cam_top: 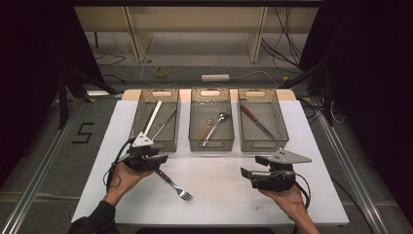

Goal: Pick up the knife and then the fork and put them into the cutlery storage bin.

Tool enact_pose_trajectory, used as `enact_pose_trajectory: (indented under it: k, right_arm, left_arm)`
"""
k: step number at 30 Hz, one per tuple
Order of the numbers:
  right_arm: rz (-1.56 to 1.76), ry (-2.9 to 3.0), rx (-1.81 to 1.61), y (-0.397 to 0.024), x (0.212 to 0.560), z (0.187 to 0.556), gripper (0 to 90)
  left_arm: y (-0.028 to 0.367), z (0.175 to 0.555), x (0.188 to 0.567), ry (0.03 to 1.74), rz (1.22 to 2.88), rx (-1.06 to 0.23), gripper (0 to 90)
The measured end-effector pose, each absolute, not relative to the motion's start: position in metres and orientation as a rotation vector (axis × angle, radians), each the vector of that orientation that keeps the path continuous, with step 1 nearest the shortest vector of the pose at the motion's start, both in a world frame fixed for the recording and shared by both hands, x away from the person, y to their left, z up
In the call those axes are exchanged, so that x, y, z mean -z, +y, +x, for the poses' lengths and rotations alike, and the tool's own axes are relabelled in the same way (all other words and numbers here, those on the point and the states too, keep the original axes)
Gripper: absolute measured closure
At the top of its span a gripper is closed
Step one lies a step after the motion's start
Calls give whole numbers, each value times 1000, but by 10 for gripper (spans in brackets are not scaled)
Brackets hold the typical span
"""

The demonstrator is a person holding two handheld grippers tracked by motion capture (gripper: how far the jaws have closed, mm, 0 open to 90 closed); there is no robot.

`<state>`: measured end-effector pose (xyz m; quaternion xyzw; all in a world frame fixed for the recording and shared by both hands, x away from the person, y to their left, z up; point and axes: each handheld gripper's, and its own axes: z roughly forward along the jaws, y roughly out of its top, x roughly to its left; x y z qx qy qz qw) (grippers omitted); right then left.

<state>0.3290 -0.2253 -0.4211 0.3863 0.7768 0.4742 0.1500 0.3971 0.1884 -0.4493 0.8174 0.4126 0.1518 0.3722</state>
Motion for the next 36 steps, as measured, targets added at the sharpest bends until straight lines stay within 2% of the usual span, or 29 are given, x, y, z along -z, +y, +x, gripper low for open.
enact_pose_trajectory:
  k: [8, 14, 28, 36]
  right_arm:
    - [1104, 2242, -1368, -224, 422, 323, 291]
    - [1088, 2258, -1368, -222, 424, 321, 292]
    - [1067, 2277, -1351, -219, 424, 318, 298]
    - [1067, 2273, -1349, -221, 423, 317, 300]
  left_arm:
    - [188, 405, 456, 1074, 2173, -389, 764]
    - [185, 411, 464, 1074, 2254, -393, 878]
    - [188, 414, 476, 1108, 2389, -336, 889]
    - [194, 401, 473, 1138, 2441, -290, 889]
